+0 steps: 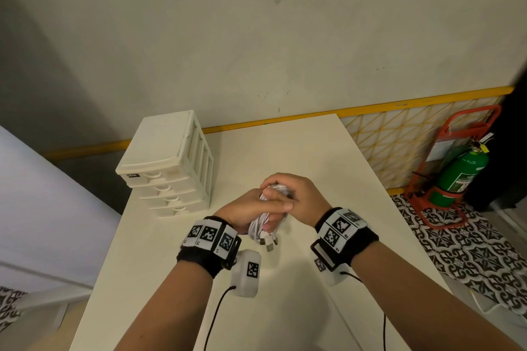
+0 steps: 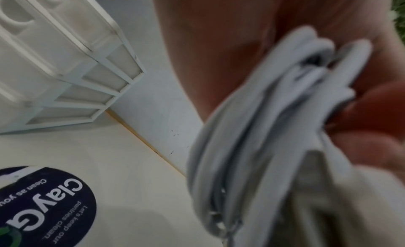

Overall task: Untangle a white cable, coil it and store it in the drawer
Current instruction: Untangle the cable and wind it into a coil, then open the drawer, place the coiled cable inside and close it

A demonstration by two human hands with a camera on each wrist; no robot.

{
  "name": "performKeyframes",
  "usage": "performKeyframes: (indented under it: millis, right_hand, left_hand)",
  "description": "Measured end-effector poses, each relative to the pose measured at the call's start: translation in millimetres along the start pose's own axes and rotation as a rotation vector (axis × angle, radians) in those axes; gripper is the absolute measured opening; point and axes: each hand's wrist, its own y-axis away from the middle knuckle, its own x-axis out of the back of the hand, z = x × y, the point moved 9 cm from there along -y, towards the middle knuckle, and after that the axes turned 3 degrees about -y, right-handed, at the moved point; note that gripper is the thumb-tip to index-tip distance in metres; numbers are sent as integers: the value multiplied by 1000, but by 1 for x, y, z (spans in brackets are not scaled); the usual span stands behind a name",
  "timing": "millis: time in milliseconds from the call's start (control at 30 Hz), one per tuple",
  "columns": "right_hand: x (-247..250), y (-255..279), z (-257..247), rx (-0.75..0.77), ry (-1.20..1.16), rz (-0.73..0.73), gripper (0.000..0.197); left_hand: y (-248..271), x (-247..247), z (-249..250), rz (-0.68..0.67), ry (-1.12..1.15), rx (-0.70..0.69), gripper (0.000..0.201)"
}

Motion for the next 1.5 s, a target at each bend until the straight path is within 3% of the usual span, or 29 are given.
performKeyframes:
  millis: [133, 333, 400, 467, 567, 667, 800, 1133, 1200, 1300, 1500]
  right_hand:
    - [8, 0, 2, 59, 45, 57, 23]
    - [25, 4, 14, 47, 41, 220, 24]
    - [31, 6, 21, 18, 35, 275, 29]
    - [37, 6, 29, -35, 9, 331, 31]
    - [42, 7, 38, -105, -9, 381, 30]
    - [40, 8, 42, -172, -4, 403, 26]
    - [29, 6, 44, -234, -77, 416, 14]
    - [-53, -26, 15, -283, -263, 452, 16]
    - [-77, -32, 16, -318, -279, 482, 17]
    - [-108, -40, 19, -353, -247, 521, 18]
    - [-162, -60, 5, -398, -230, 431, 24]
  left_hand:
    - [-3, 9, 4, 151, -139, 10, 35]
    - [-8, 21, 3, 330, -167, -1, 31]
    - [-8, 23, 3, 371, -156, -6, 24]
    - [-9, 25, 0, 401, -112, -10, 32]
    - [-8, 31, -3, 511, -218, -13, 36]
    - [-1, 42, -6, 654, -289, -44, 34]
    - [9, 47, -7, 681, -302, -136, 33]
    - [77, 118, -15, 732, -365, -288, 33]
    - [91, 136, -16, 754, -473, -282, 30]
    - [104, 158, -24, 734, -654, -224, 38]
    - [138, 192, -45, 796, -600, -238, 55]
